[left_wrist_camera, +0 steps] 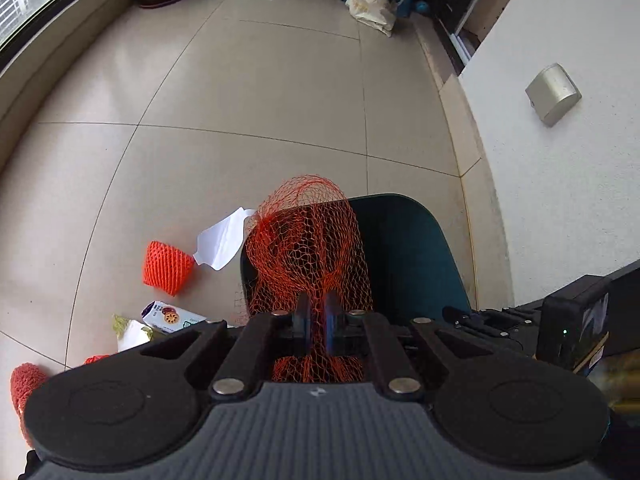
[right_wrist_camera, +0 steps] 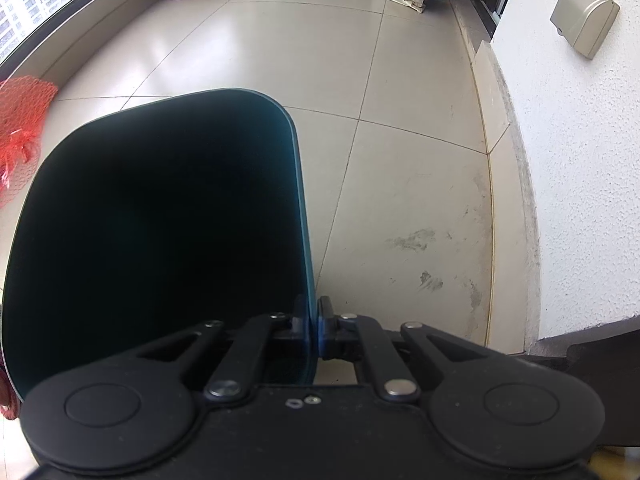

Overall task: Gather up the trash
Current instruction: 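Carry the mesh bag into the teal bin and open the left tool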

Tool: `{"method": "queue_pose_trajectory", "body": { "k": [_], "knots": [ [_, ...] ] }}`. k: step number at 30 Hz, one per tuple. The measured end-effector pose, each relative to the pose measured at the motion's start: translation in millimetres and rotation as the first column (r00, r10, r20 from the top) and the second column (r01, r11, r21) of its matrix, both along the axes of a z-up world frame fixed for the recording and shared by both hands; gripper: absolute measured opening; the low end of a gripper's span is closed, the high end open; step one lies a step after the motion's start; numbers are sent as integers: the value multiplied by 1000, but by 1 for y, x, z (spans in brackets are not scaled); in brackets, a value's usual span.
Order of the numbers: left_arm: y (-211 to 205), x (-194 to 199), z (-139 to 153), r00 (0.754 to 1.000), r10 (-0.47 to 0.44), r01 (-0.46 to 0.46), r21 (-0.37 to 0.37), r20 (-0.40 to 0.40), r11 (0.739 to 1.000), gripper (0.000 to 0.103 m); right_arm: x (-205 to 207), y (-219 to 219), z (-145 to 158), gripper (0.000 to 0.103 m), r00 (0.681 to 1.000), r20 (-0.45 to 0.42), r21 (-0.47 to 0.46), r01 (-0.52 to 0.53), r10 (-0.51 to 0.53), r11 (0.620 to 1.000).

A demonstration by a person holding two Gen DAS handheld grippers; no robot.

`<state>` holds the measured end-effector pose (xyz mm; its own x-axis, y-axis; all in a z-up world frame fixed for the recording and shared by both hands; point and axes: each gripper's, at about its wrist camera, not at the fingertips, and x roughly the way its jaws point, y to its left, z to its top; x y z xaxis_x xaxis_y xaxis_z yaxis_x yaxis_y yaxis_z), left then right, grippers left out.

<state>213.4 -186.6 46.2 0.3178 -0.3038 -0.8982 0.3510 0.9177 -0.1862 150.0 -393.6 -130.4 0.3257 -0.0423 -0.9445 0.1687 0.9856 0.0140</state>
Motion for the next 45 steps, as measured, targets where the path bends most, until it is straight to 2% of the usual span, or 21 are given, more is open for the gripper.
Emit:
{"method": "queue_pose_trajectory", "body": {
  "k": [5,10,14,17,21,25,29,31,34,35,36,38,45],
  "knots": [
    [-50,9,-48,996,-64,67,45,-70,997,6,-2,0,-1,3,1000,4,6,4,-4,1000],
    [-87,22,-117,990,-81,102,185,-115,978,6,-3,-5,-2,3,1000,7,28,14,-14,1000],
    [-104,37,-160,984,-69,107,239,-165,965,7,-4,-10,-2,3,1000,8,42,18,-19,999],
    [-113,39,-185,982,-72,122,297,-173,947,7,-4,-13,-2,3,1000,10,47,17,-18,999],
    [-115,42,-206,969,-71,139,287,-236,948,7,-5,-15,-3,3,1000,11,48,13,-13,999],
    [-116,42,-216,961,-65,145,289,-268,946,7,-6,-10,-3,3,1000,11,48,13,-14,999],
    [-114,42,-217,959,-70,146,268,-274,952,8,-6,-9,-3,3,1000,10,47,14,-15,999],
    [-110,41,-214,956,-80,150,239,-281,959,11,-6,-9,-3,3,1000,10,47,15,-15,999],
    [-101,37,-209,956,-90,152,208,-278,966,26,-6,-9,-3,3,1000,10,48,15,-16,999],
    [-100,36,-206,959,-94,151,200,-268,968,35,-6,-9,-3,3,1000,8,49,16,-16,999],
    [-98,34,-202,962,-98,150,191,-256,970,52,-6,-10,-3,3,1000,8,52,17,-18,999],
    [-93,30,-190,972,-111,147,165,-207,975,72,-5,-10,-3,3,1000,7,55,18,-19,998],
    [-75,9,-154,978,-150,167,109,-144,980,73,-4,-11,-3,3,1000,5,50,11,-11,999]
  ]
}}
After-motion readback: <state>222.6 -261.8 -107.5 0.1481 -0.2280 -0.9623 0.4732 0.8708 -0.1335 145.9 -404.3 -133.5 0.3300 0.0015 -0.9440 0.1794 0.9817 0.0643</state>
